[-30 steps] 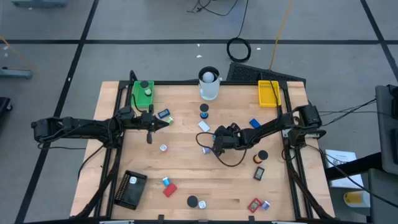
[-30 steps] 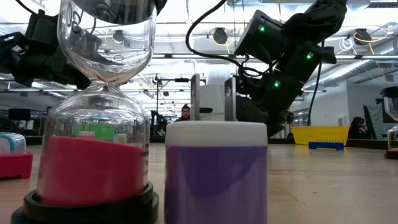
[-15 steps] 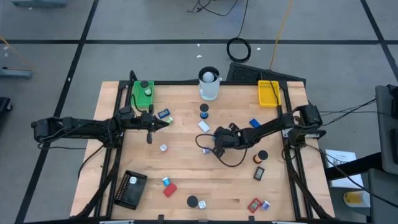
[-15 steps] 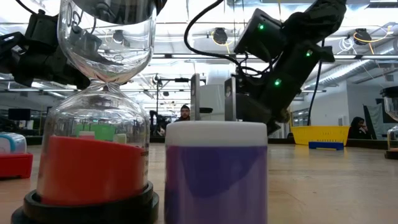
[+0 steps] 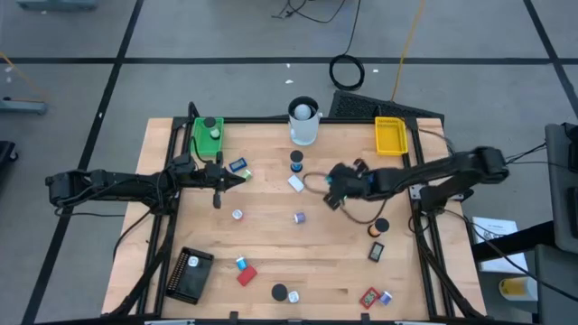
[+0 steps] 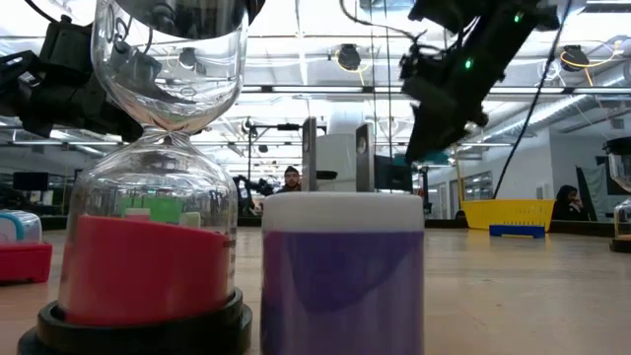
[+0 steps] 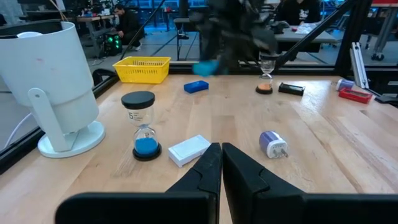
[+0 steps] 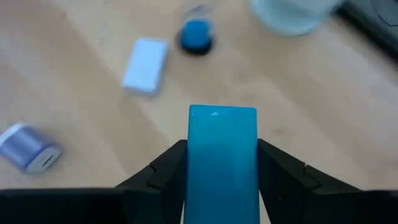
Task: Pick & Place Office items
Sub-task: Put the light blue digital clock into the yellow bin
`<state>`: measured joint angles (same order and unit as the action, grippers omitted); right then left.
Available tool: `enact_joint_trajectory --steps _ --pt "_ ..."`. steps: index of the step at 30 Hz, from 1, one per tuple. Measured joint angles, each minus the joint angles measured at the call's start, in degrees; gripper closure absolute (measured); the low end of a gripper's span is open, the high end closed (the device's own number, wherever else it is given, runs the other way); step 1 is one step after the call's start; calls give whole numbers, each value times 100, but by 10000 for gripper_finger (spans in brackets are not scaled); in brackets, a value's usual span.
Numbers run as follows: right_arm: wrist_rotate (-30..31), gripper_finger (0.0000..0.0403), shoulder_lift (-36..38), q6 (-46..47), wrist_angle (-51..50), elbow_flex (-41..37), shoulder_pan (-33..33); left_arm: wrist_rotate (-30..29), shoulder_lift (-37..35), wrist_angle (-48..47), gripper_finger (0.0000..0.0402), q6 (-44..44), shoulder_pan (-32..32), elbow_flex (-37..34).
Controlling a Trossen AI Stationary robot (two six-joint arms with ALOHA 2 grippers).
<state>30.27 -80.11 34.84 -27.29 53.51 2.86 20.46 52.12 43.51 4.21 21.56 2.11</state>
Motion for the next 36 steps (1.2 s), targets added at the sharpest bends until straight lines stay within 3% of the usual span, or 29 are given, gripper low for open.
enact_joint_trajectory --steps 8,15,22,29,36 --pt "155 244 1272 -226 -1263 0 -1405 1 -2 0 380 0 0 0" --pt "84 245 1361 -913 -1359 -42 -3423 1 -2 0 380 0 0 0" --pt "-1232 249 1063 -1628 24 -646 -5301 1 -2 0 380 33 0 0" --pt "-1255 245 352 -1911 404 -740 -6064 -1 -1 0 380 28 0 0" --pt "-1276 248 -152 -1915 850 -740 -6214 -1 -2 4 380 22 -1 0"
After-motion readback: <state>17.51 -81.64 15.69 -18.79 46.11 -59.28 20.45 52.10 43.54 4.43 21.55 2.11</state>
